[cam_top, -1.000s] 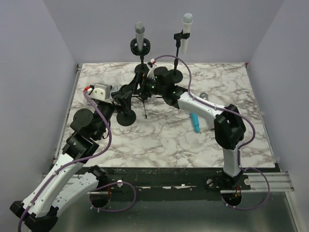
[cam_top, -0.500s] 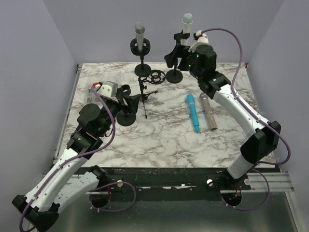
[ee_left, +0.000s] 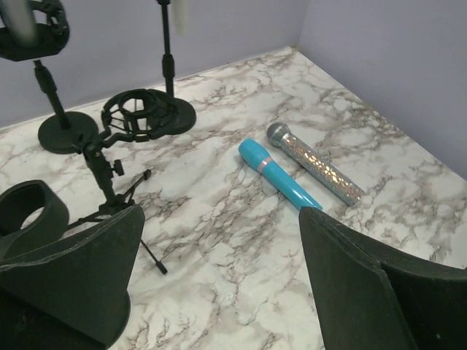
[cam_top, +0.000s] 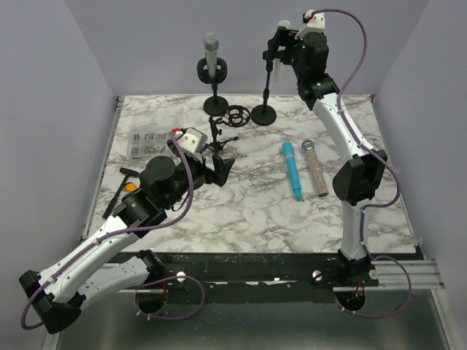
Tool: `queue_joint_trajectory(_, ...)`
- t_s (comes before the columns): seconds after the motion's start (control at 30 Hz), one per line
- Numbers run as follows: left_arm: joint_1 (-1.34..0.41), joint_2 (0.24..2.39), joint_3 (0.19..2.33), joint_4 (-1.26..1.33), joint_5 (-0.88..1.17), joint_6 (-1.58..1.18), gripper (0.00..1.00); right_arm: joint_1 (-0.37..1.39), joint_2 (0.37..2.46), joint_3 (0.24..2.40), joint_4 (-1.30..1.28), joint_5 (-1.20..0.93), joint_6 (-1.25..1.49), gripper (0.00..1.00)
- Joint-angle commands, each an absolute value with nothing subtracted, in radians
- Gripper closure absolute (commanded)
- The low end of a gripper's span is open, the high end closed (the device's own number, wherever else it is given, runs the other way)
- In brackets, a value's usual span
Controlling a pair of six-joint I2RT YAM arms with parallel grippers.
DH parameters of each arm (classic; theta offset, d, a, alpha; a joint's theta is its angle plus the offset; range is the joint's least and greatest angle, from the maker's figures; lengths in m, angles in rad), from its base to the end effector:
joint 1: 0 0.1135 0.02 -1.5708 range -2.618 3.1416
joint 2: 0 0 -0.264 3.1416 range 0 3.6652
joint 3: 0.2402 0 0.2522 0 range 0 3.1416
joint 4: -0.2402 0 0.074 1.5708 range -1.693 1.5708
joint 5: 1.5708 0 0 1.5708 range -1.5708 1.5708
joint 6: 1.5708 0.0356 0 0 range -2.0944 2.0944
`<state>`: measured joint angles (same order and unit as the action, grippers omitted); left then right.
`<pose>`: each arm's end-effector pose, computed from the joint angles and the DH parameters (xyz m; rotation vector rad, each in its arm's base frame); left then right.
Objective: Remove the microphone from the stand
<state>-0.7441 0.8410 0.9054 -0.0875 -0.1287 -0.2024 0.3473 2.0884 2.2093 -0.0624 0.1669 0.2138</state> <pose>0.1457 -0.1279 0.3834 0.3366 1.5949 -0.6312 0.4679 0.1631 0.4384 0.0330 1.5213 0.3232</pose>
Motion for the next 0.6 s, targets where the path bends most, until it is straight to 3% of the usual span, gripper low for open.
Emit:
queue_joint_trajectory(0.0, -0.844, 0.834, 0.928, -0.092, -0.245, -0.095, 0.08, 0.332, 2.204, 2.352, -0.075, 0.158, 0.163, 0.0)
queue_joint_trajectory(0.57, -0.842, 0.859, 0.916, -0.06, -0.297, -0.028, 0.07, 0.308, 2.417, 2.493, 0.122, 0.217, 0.071, 0.0)
